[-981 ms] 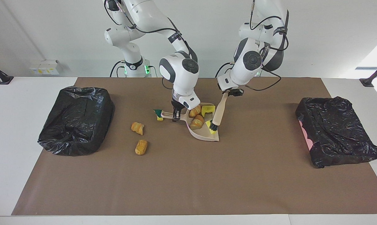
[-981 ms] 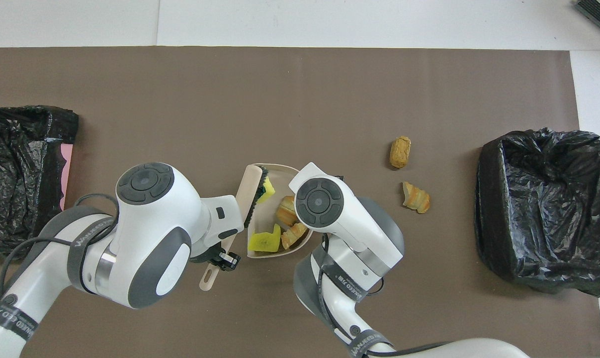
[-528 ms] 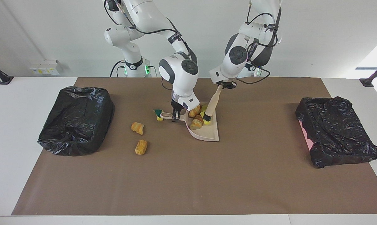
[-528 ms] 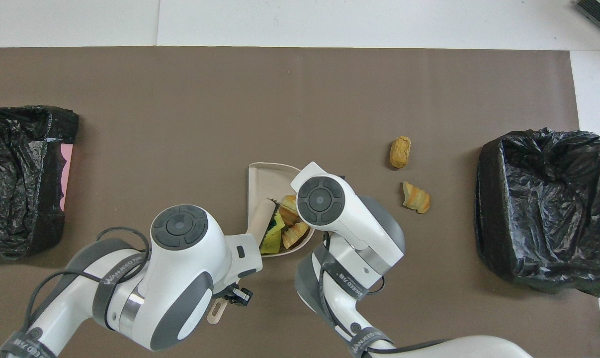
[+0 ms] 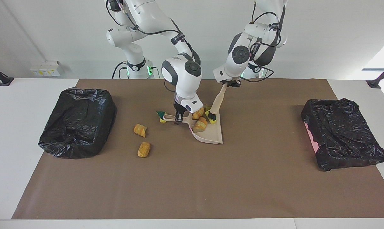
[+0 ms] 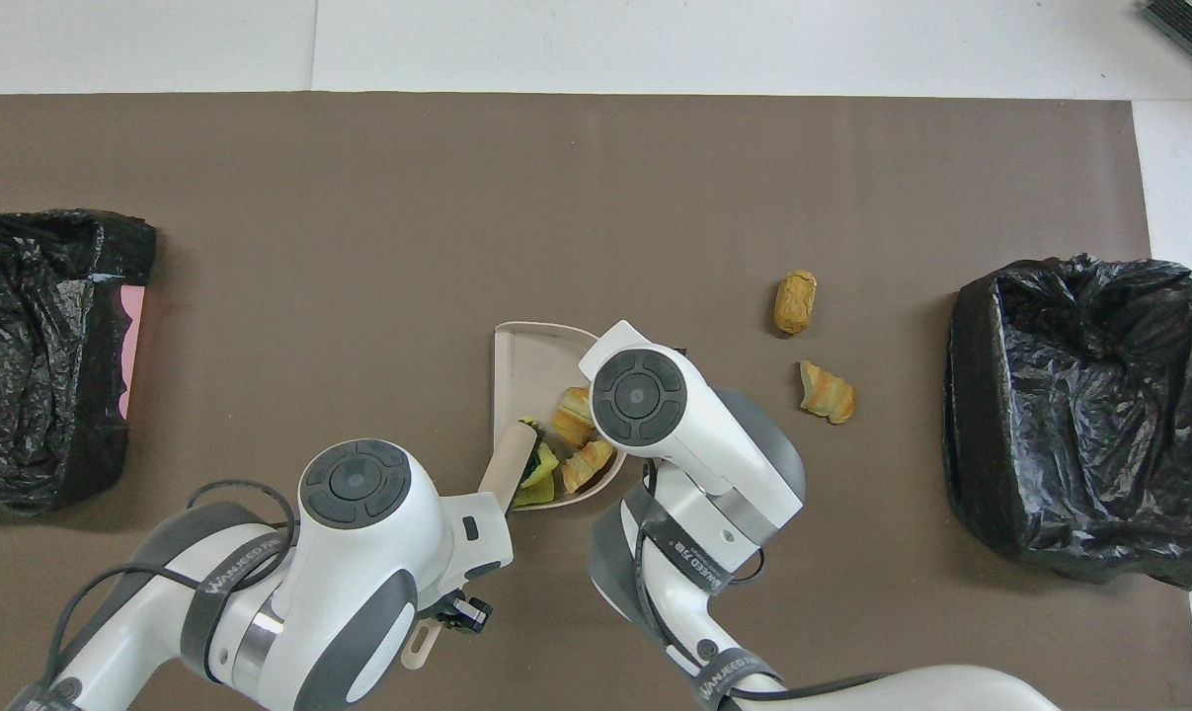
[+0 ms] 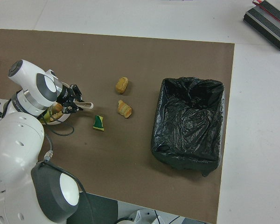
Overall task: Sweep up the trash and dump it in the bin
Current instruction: 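Sweep the remaining yellow sponge into the dustpan with the left gripper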
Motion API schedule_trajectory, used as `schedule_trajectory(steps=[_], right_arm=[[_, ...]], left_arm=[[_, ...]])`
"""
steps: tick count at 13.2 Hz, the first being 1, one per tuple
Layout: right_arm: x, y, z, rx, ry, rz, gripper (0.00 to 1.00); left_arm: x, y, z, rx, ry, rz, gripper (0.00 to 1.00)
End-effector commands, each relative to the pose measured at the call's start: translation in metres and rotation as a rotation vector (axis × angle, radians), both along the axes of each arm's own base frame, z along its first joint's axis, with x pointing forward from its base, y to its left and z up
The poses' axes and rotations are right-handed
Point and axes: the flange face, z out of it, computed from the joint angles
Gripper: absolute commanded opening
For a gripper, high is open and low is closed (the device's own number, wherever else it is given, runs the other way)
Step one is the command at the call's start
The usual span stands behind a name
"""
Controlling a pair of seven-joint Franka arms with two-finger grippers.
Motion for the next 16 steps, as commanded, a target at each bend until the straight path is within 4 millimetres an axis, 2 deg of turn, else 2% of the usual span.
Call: schedule_trajectory(steps=[1, 5, 8, 11, 13, 16], right_arm=[[0.002, -0.006, -0.01, -0.003, -0.014, -0.035, 0.0], [0.001, -0.006, -0.009, -0.004, -0.013, -0.035, 0.0], [-0.001, -0.007, -0.011, -0.004, -0.008, -0.037, 0.0], [-0.003, -0.008, -0.013, 0.001, -0.006, -0.038, 0.0], [-0.006, -0.009, -0.017, 0.003, -0.004, -0.038, 0.0], [-0.006, -0.009, -0.017, 0.003, -0.004, -0.038, 0.0]], left_arm=[[-0.021, 0.012, 0.001, -0.001, 0.007, 0.01, 0.0], [-0.038, 0.017, 0.007, 0.056, 0.113, -0.02, 0.0], [-0.039, 0.017, 0.013, 0.078, 0.147, -0.015, 0.0], [-0.021, 0.013, 0.048, 0.077, 0.164, -0.009, 0.0], [0.0, 0.021, 0.082, 0.057, 0.151, 0.019, 0.0], [0.012, 0.018, 0.083, 0.031, 0.107, 0.04, 0.0]])
